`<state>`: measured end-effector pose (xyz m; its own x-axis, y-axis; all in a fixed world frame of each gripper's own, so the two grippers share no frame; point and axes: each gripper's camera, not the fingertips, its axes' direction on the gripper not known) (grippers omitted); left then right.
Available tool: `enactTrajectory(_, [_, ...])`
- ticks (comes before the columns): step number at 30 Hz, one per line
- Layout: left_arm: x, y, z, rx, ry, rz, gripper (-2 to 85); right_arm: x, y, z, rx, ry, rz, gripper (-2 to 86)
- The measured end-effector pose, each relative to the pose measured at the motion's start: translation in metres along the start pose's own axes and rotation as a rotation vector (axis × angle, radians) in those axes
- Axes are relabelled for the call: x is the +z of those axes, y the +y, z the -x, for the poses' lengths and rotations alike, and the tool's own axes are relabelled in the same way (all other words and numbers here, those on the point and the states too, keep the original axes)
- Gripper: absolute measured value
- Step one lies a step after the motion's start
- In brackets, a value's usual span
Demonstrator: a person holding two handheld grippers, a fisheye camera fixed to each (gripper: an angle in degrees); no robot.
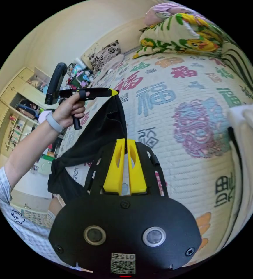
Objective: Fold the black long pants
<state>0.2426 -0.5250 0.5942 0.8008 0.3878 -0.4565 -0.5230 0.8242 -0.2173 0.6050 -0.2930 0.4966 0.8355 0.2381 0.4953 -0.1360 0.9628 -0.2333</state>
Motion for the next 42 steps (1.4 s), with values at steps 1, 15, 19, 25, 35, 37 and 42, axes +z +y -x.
enactTrajectory(1, [0.006, -0.012, -0.016, 0.026, 0.008, -0.004, 0.0, -0.015, 0.001, -0.01, 0.029, 0.005, -0.027, -0.7])
enactTrajectory(15, [0.042, -0.012, -0.052, 0.085, 0.014, 0.002, 0.5, -0.019, 0.026, -0.023, 0.087, 0.178, 0.036, 1.5])
enactTrajectory(19, [0.05, 0.012, -0.06, 0.158, -0.011, 0.077, 0.6, 0.018, 0.009, 0.015, 0.039, 0.197, 0.131, 4.3])
enactTrajectory(25, [0.074, 0.04, -0.076, 0.209, -0.066, 0.133, -0.4, 0.03, 0.015, 0.047, 0.06, 0.266, 0.138, -0.4])
enactTrajectory(35, [-0.102, 0.239, -0.021, 0.069, -0.069, -0.199, 5.0, 0.021, 0.026, 0.177, -0.035, 0.415, 0.091, 4.0])
enactTrajectory(37, [-0.168, 0.347, 0.01, -0.012, -0.14, -0.197, 5.8, 0.025, 0.026, 0.224, -0.115, 0.399, 0.09, 4.9])
enactTrajectory(42, [-0.286, 0.602, 0.072, -0.425, -0.399, -0.113, 6.3, 0.084, 0.024, 0.393, -0.386, 0.202, 0.139, 5.9])
